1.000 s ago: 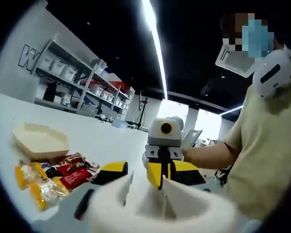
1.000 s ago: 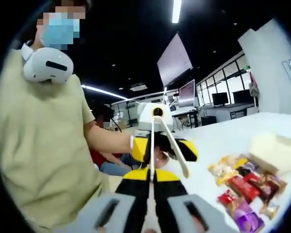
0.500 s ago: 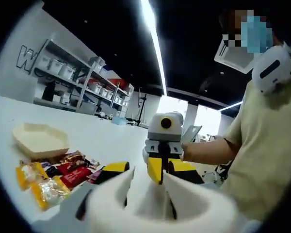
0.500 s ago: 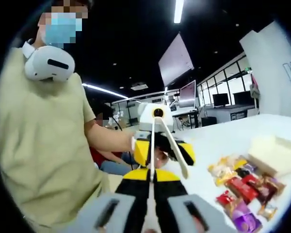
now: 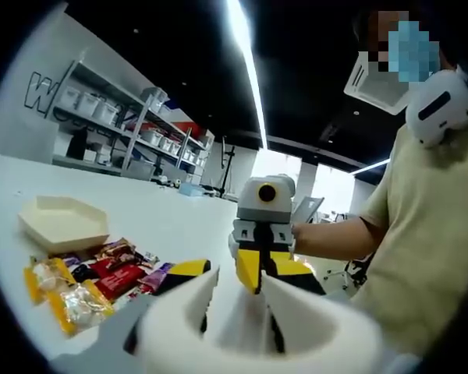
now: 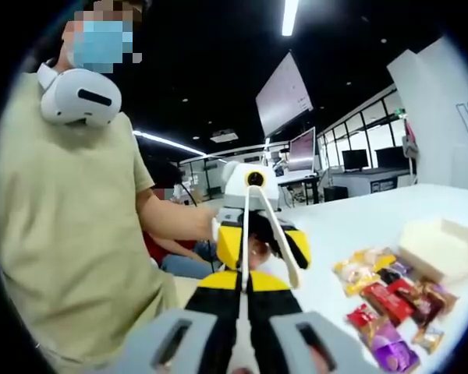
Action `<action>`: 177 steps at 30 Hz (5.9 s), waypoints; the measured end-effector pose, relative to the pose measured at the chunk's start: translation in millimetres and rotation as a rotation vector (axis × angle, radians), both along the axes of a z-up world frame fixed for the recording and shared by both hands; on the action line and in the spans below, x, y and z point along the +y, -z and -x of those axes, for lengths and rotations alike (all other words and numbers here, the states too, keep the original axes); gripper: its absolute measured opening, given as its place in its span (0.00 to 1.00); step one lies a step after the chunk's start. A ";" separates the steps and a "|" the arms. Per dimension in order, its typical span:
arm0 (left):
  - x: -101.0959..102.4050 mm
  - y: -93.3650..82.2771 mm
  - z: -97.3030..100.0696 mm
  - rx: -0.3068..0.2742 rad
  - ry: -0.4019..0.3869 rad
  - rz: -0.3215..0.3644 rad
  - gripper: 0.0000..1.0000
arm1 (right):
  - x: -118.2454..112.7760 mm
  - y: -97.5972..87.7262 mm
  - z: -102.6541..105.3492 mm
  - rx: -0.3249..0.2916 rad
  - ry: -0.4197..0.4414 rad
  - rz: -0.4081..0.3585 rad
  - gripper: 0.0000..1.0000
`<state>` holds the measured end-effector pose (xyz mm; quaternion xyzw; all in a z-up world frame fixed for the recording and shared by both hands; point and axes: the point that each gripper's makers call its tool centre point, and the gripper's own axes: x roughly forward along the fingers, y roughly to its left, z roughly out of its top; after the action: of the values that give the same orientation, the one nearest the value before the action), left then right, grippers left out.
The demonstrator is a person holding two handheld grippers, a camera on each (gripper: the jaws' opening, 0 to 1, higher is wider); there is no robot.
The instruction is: Place the target food into the container with the food tongs after gripping and lifting it, then release it inside without dropping or visibly crushing the food.
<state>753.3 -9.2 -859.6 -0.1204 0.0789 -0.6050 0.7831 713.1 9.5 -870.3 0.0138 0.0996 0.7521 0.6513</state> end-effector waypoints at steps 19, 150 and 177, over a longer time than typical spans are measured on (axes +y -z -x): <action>2.0 1.4 -2.9 0.010 -0.009 0.008 0.26 | -2.6 4.0 -5.8 0.043 0.038 0.003 0.00; -60.0 53.1 -91.1 -0.201 0.064 -0.630 0.26 | -107.0 15.9 -96.8 -0.109 0.638 0.335 0.71; -67.9 51.6 -90.9 -0.204 0.065 -0.647 0.26 | -115.0 9.5 -95.5 -0.110 0.666 0.304 0.70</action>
<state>844.2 -77.1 -911.2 0.1979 0.1919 -0.5820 0.7650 808.6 -105.5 -879.7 -0.0920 0.1652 0.4753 0.8593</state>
